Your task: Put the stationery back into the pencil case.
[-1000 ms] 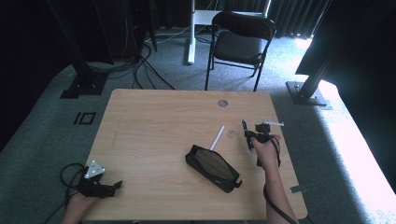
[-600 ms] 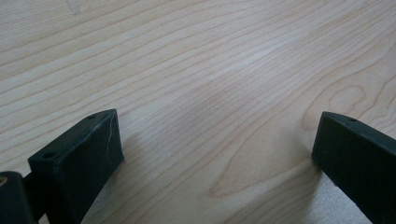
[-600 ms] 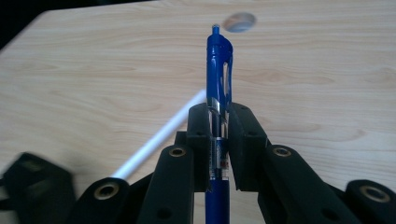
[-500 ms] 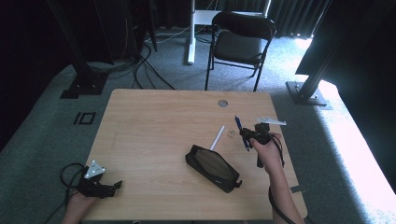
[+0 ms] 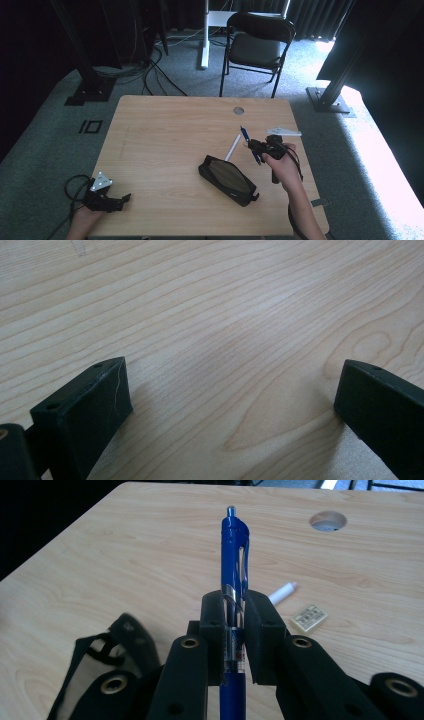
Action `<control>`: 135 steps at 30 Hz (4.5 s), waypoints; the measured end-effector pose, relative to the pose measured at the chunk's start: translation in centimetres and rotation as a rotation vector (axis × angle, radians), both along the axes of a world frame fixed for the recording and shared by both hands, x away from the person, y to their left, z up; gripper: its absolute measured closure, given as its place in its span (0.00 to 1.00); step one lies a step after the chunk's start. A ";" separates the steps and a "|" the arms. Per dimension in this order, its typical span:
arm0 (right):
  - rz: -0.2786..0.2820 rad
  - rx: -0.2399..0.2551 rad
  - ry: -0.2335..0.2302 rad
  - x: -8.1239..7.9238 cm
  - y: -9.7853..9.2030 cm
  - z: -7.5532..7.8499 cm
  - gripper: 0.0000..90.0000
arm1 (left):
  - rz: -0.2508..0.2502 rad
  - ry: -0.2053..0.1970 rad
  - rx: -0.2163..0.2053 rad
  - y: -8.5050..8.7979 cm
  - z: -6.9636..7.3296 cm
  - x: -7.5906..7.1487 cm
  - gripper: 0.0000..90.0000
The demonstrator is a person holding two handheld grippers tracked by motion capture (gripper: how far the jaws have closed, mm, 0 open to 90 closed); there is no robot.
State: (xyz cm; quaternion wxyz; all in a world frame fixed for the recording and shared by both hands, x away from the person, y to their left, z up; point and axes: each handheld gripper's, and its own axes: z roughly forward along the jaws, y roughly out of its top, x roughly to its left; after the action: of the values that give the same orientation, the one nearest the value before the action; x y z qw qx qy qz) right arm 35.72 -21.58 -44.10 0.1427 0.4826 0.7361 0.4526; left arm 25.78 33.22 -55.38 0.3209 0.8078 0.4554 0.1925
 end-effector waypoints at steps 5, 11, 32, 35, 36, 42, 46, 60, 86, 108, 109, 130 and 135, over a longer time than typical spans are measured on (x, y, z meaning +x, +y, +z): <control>0.044 0.003 -0.010 -0.8 0.8 0.3 0.88 | 0.000 0.000 0.000 0.0 0.0 0.0 0.02; 0.102 0.017 -0.005 -1.7 1.8 0.6 0.88 | 0.000 0.000 0.000 0.0 0.0 0.0 0.02; 0.308 -0.054 0.041 -3.5 5.5 0.1 0.88 | -0.001 0.001 0.001 0.0 0.0 0.0 0.02; 0.331 -0.078 0.059 -3.6 5.9 -0.5 0.88 | 0.000 0.000 0.000 0.0 0.0 0.0 0.02; 0.335 -0.090 0.064 -3.6 6.0 -0.6 0.88 | 0.000 0.000 0.000 0.0 0.0 0.0 0.02; 0.372 -0.139 0.091 -3.6 6.7 -1.8 0.88 | 0.000 0.000 0.000 0.0 0.0 0.0 0.02; 0.398 -0.179 0.105 -3.6 7.1 -2.3 0.88 | 0.000 0.000 0.000 0.0 0.0 0.0 0.02; 0.429 -0.305 0.165 -2.9 8.2 -4.1 0.88 | 0.000 0.000 0.000 0.0 0.0 0.0 0.02; 0.456 -0.424 0.239 -2.4 10.4 -6.1 0.88 | 0.000 0.000 0.000 0.0 0.0 0.0 0.02; 0.385 -0.191 0.090 -3.0 6.8 -1.6 0.83 | 0.000 0.000 0.000 0.0 0.0 0.0 0.02; 0.372 -0.180 0.077 -2.9 6.5 -1.3 0.83 | 0.000 -0.001 0.000 0.0 0.0 0.0 0.02; 0.063 -0.086 -0.027 0.4 2.9 -2.1 0.81 | 0.000 0.000 0.000 0.0 0.0 0.0 0.02; 0.003 -0.086 -0.012 1.6 2.2 -2.9 0.81 | 0.000 0.000 0.000 0.0 0.0 0.0 0.02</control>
State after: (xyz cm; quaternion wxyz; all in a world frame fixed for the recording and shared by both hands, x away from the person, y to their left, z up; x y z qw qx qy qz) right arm 37.33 -19.41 -46.95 0.1671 0.4721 0.7547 0.4237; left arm 25.78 33.22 -55.38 0.3210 0.8078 0.4554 0.1925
